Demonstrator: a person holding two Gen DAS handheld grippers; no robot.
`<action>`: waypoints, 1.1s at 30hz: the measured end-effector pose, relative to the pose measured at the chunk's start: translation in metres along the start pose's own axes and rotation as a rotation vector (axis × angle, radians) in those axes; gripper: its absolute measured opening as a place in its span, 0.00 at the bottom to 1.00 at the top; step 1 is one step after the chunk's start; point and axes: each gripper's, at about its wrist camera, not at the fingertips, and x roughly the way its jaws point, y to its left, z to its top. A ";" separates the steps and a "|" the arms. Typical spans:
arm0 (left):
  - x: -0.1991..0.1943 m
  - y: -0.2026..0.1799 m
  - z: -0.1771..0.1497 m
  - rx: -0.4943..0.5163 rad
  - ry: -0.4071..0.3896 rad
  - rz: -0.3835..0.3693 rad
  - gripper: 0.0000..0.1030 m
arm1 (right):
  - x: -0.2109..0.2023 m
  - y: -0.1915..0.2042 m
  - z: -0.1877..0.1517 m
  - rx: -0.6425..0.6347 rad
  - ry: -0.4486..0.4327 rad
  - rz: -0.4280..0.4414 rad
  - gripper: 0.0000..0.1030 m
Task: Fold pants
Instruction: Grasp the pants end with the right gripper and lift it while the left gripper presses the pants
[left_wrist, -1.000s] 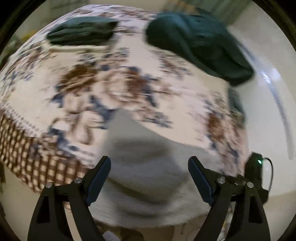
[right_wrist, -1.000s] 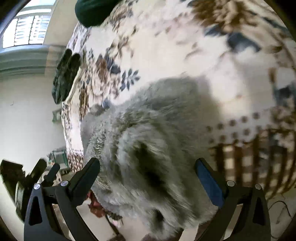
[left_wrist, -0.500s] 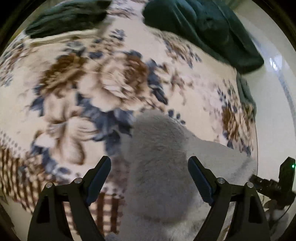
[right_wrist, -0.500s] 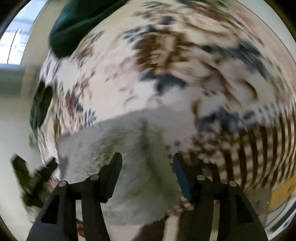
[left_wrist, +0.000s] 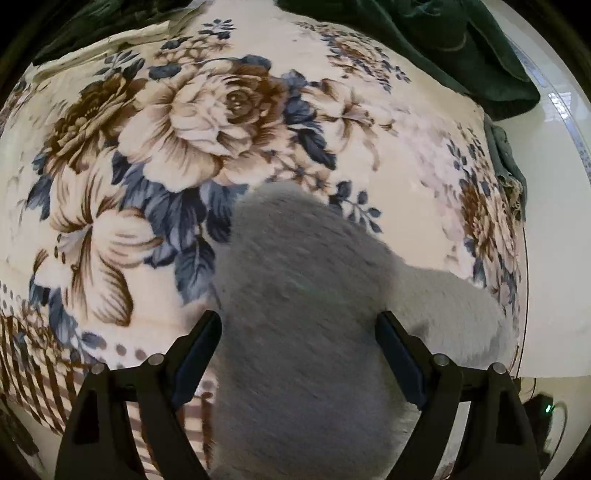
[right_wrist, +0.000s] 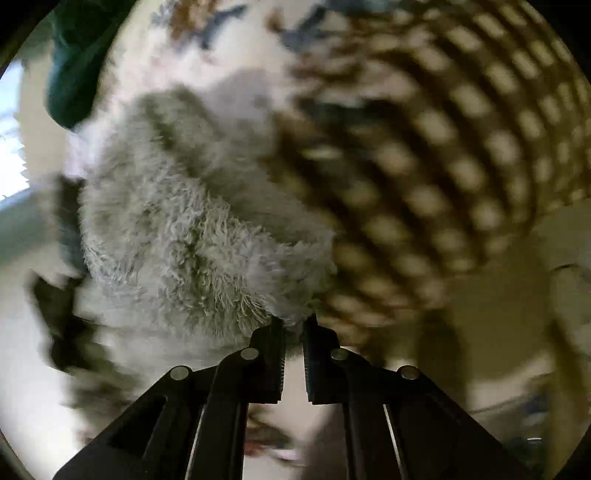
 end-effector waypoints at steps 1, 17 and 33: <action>-0.001 0.000 0.001 -0.006 0.010 -0.014 0.82 | 0.002 0.000 -0.001 -0.021 0.015 -0.021 0.08; 0.047 -0.211 0.006 0.775 0.209 0.001 0.77 | -0.004 -0.014 -0.004 0.184 0.006 0.323 0.71; 0.050 -0.186 0.035 0.505 0.224 -0.158 0.66 | -0.032 -0.019 -0.009 0.037 -0.102 0.247 1.00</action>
